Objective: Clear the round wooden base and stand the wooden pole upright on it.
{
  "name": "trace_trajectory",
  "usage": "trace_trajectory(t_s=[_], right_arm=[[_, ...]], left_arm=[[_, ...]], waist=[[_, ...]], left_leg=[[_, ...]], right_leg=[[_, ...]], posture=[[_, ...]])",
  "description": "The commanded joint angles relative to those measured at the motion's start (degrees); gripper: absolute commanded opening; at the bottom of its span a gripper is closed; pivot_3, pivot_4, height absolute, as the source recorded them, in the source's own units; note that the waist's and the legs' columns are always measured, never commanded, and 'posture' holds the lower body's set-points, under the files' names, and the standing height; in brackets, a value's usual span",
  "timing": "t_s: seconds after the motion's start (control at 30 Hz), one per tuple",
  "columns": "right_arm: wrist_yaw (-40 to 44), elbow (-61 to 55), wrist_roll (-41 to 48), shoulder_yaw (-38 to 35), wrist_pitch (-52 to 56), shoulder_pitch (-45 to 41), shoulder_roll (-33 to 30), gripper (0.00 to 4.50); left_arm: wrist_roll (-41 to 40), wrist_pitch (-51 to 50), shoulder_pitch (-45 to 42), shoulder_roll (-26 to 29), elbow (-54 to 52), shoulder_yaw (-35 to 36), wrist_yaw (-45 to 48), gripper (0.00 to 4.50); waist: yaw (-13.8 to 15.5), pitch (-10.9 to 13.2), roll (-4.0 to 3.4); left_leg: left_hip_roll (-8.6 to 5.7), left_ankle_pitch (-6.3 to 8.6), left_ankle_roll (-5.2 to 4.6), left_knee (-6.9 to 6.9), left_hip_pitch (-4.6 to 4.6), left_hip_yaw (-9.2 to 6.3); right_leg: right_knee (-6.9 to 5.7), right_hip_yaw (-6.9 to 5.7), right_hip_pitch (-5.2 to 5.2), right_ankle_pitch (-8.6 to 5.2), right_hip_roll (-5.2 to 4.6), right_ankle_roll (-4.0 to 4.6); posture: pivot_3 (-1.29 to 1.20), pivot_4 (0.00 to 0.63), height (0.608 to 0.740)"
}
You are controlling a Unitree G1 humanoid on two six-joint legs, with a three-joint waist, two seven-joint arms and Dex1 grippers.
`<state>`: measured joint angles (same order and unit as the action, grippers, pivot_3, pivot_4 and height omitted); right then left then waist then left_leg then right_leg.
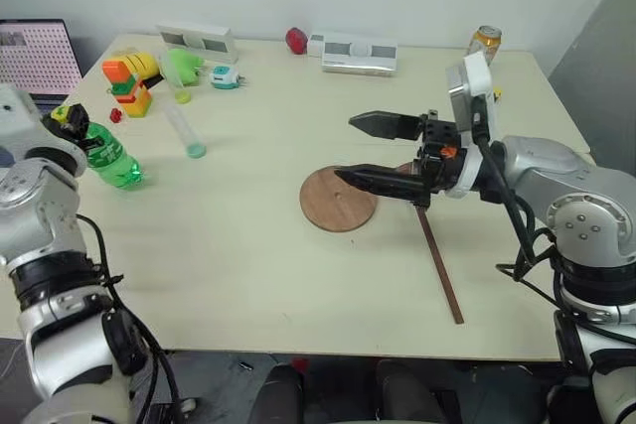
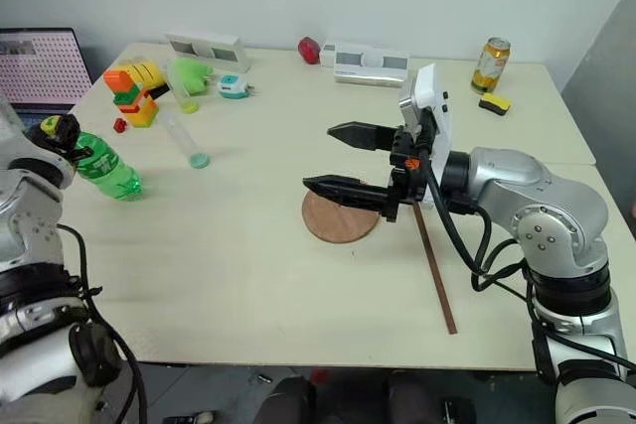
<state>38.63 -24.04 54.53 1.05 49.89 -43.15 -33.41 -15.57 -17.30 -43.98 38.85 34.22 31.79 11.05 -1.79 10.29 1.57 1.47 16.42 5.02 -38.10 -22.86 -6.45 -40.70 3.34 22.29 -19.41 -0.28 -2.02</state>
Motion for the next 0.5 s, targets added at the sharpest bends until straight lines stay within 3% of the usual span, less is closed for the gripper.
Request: trace_trajectory(t_s=[0.03,0.4,0.47,0.5], right_arm=[[-2.6,-3.4,0.7,-3.3,0.7,0.8,-1.0,4.5],[-8.3,-7.5,3.3,-7.0,3.2,3.5,-2.0,4.5],[-8.9,-7.7,3.4,-7.1,3.2,3.7,-2.1,4.5],[-9.1,-7.6,3.4,-7.1,3.2,3.8,-2.2,4.5]], left_arm=[[1.1,7.7,-5.7,2.9,7.2,-1.6,2.0,1.44],[2.8,15.1,-12.0,4.1,21.6,-5.2,1.9,1.44],[2.6,15.8,-12.2,4.1,22.2,-5.2,1.9,2.13],[2.4,16.1,-12.3,4.0,22.4,-5.2,2.2,2.18]], waist=[[-0.1,0.0,0.0],[-1.2,0.0,0.0],[-1.2,0.0,0.0],[-1.3,0.0,0.01]], left_leg=[[0.0,0.0,0.0,0.0,0.0,-0.01],[0.0,-0.01,0.0,-0.01,0.03,-0.01],[0.0,-0.01,0.0,-0.01,0.03,-0.01],[0.0,-0.01,-0.01,-0.01,0.04,-0.01]], right_leg=[[-0.03,-0.02,0.0,0.0,0.0,0.0],[-0.15,0.0,0.02,0.0,0.01,0.0],[-0.16,0.0,0.02,0.0,0.01,0.0],[-0.17,0.0,0.02,0.0,0.01,0.0]], posture=[[0.0,0.15,0.74],[0.0,0.15,0.74],[0.0,0.15,0.74],[0.0,0.15,0.74]])
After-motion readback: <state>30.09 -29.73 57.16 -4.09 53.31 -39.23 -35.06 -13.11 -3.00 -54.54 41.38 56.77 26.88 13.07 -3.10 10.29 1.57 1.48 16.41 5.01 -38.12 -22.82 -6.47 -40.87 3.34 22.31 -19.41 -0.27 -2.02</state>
